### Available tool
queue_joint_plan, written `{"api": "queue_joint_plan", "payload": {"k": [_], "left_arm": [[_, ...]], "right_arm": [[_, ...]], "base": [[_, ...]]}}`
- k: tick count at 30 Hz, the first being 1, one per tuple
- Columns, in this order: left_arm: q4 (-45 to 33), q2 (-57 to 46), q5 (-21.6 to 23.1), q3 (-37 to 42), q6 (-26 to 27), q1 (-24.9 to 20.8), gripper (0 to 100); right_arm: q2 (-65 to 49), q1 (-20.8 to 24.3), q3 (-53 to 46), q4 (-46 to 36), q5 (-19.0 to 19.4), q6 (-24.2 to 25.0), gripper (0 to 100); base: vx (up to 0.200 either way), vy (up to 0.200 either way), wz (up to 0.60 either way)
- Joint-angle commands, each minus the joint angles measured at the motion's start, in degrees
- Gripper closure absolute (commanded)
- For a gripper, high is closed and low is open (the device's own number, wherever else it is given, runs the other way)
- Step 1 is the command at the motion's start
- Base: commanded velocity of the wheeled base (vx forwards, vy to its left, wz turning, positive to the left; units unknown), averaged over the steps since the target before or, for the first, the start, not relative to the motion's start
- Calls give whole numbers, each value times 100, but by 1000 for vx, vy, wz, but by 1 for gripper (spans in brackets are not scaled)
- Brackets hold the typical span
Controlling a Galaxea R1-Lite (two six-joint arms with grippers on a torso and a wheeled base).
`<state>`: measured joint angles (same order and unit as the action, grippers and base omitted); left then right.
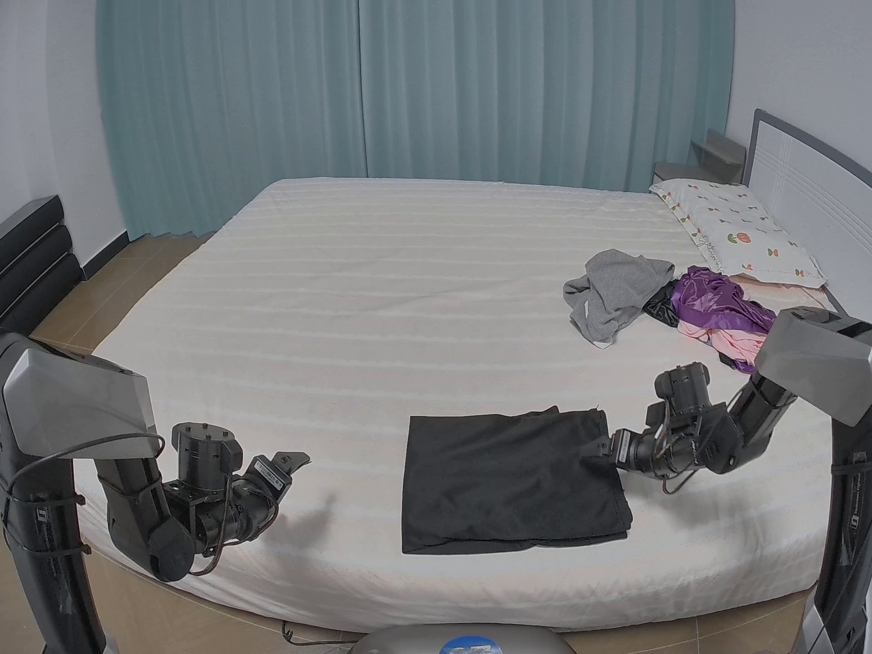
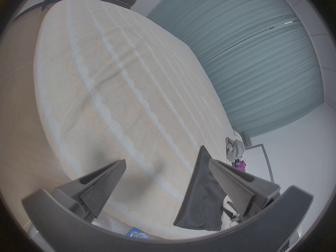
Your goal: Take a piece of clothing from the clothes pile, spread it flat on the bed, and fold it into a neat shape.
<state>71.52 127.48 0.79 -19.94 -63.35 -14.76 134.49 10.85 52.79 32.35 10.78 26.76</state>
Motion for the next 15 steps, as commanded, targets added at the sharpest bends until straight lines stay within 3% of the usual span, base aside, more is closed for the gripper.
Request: {"api": "queue_joint_plan", "payload": {"k": [1, 11, 12, 15], "left_arm": [[2, 5, 0, -1, -1, 0, 0], [2, 5, 0, -1, -1, 0, 0], [2, 5, 0, -1, -1, 0, 0], [2, 5, 0, -1, -1, 0, 0]], "right_arm": [[-784, -39, -1772, 939, 416, -83, 0], [-344, 14, -2853, 2732, 654, -74, 0], [-318, 14, -2879, 2750, 654, -83, 100], [-318, 31, -2932, 2724, 619, -92, 100]], "base": [[0, 0, 0], [0, 0, 0], [0, 0, 0], [0, 0, 0]]}}
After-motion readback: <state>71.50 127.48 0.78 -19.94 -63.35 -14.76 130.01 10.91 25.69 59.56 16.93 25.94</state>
